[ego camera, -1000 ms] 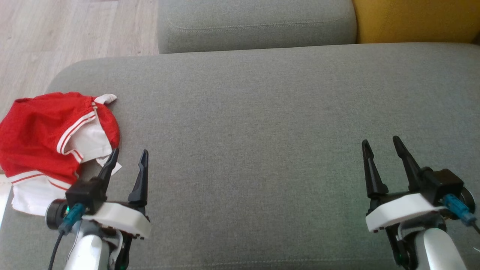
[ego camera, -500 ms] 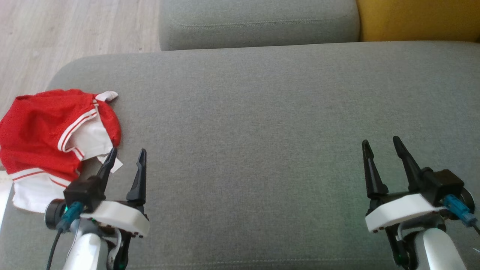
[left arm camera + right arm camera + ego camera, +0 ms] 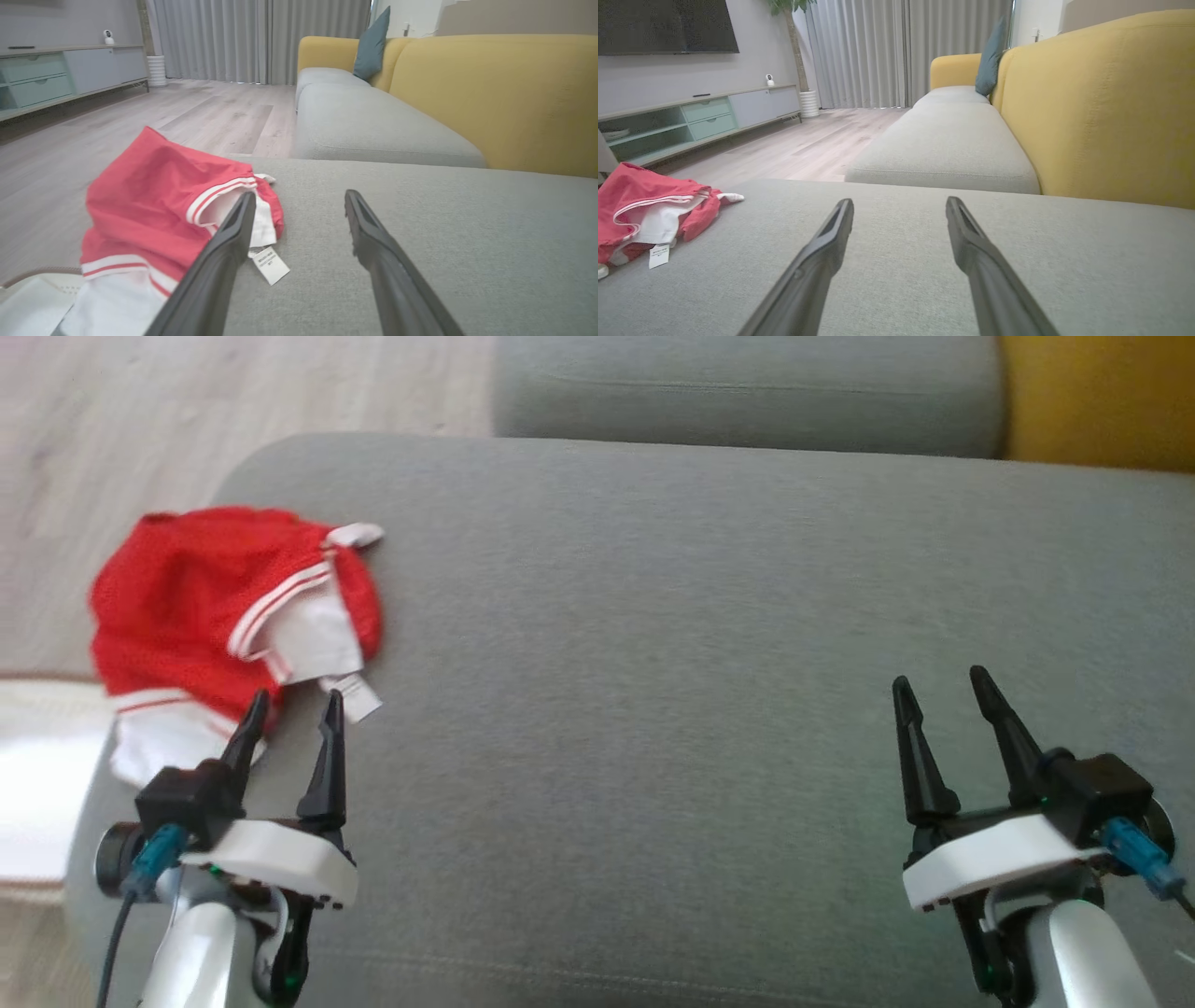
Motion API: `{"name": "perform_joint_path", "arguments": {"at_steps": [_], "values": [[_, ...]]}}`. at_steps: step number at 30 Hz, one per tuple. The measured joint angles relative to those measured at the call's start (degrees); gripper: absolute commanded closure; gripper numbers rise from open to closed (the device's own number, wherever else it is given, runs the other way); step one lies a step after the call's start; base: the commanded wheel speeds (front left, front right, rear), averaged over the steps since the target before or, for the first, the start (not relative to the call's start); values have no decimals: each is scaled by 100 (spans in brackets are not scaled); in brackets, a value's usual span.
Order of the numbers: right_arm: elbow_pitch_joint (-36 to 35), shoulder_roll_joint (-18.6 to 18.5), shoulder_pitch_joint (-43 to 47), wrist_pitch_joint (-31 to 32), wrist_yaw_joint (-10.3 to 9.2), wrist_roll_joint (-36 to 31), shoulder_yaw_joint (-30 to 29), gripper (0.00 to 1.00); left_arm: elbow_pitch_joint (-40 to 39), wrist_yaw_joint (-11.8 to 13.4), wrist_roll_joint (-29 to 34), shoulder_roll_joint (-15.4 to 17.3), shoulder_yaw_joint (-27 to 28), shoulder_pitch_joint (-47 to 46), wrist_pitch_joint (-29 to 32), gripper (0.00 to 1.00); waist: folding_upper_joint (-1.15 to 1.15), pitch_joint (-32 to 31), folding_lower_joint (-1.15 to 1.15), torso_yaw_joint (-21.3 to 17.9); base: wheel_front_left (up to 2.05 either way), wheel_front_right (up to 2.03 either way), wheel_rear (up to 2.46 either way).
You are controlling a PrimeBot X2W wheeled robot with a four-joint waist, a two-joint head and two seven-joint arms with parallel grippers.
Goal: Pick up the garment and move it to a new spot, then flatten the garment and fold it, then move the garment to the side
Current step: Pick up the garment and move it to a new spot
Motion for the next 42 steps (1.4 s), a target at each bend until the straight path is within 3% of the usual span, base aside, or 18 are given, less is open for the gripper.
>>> {"name": "perform_joint_path", "arguments": {"at_steps": [10,17,34,42], "values": [[15,1,-15,-44,0,159,133,0,4,41,-48,19,167,0,0,0,0,35,0,774,0,0,0],[57,2,-20,-53,0,189,148,0,4,37,-47,20,196,1,0,0,0,35,0,1069,0,0,0],[26,2,-60,-42,0,58,134,0,-38,-10,-45,-12,172,-39,0,0,0,280,0,1074,0,0,0],[-335,1,-390,263,0,-198,126,0,35,-66,-49,-80,183,-728,0,0,0,827,0,1012,0,0,0]]}}
